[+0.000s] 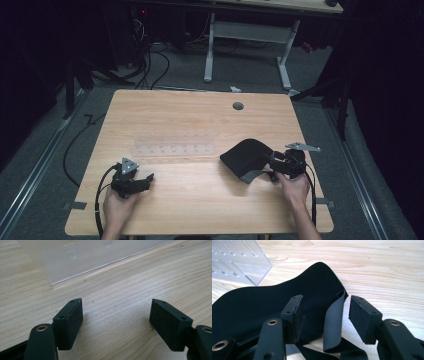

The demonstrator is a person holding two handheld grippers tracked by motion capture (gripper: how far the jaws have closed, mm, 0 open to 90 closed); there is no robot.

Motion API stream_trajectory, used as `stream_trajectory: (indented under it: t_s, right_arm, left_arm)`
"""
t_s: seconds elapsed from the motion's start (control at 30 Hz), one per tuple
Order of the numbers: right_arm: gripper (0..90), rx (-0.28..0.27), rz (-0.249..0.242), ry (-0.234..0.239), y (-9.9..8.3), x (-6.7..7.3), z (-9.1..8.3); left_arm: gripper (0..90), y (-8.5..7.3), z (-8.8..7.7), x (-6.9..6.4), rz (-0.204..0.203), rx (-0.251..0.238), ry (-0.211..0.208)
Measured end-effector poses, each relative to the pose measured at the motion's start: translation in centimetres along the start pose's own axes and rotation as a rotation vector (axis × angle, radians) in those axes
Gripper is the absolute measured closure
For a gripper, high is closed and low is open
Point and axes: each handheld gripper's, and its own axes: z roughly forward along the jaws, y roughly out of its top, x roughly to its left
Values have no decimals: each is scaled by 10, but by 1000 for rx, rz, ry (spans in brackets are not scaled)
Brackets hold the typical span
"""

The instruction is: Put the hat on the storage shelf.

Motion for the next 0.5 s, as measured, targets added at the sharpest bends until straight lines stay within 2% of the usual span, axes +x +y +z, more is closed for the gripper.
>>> stream_trajectory:
  t_s: [0.2, 0.5]
  right_arm:
    - [470, 9, 11, 19, -1, -2, 11]
    - [493, 21, 57, 67, -2, -6, 20]
  left_arm:
    - [273, 0, 0, 0, 0, 0, 0]
    - [273, 0, 0, 0, 0, 0, -1]
